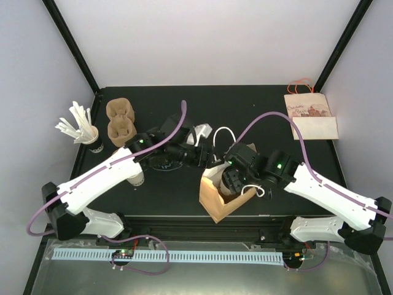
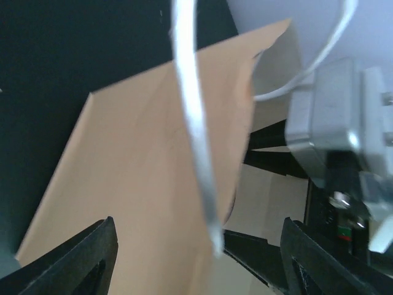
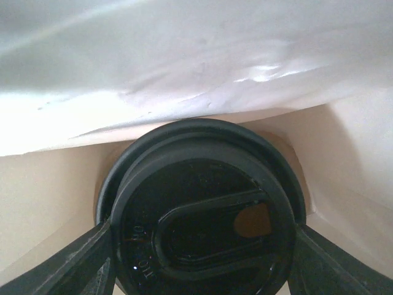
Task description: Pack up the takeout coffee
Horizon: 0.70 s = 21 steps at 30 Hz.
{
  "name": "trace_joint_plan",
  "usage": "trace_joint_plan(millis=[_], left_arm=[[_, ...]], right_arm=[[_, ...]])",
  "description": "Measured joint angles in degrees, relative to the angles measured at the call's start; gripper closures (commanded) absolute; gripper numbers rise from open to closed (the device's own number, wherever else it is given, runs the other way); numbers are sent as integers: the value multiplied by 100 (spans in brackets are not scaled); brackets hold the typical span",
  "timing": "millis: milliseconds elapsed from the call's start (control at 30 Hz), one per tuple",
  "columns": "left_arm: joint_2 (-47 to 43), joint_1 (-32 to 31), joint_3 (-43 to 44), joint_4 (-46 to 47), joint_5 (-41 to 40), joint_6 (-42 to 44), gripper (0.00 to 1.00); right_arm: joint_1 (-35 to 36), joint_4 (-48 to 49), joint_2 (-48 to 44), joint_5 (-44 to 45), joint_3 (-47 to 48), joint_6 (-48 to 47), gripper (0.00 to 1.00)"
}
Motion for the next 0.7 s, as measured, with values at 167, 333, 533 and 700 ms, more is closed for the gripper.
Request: trace_joint_plan(millis=[167,333,533,700], left_arm=[[-306,109,278,-74,-433,555,23],[-186,149,748,-76,-592,1707,23],[177,358,901,-13,-863,2723,17],[243,463,1150,11,-1123,3567,13]], right_arm=[[-94,-39,181,46,450,-155,53],[-96,-125,181,103,831,-210,53],[-98,-208,199,188,1054,-238,53],[-98,-321,203,275,1316,-302,53]])
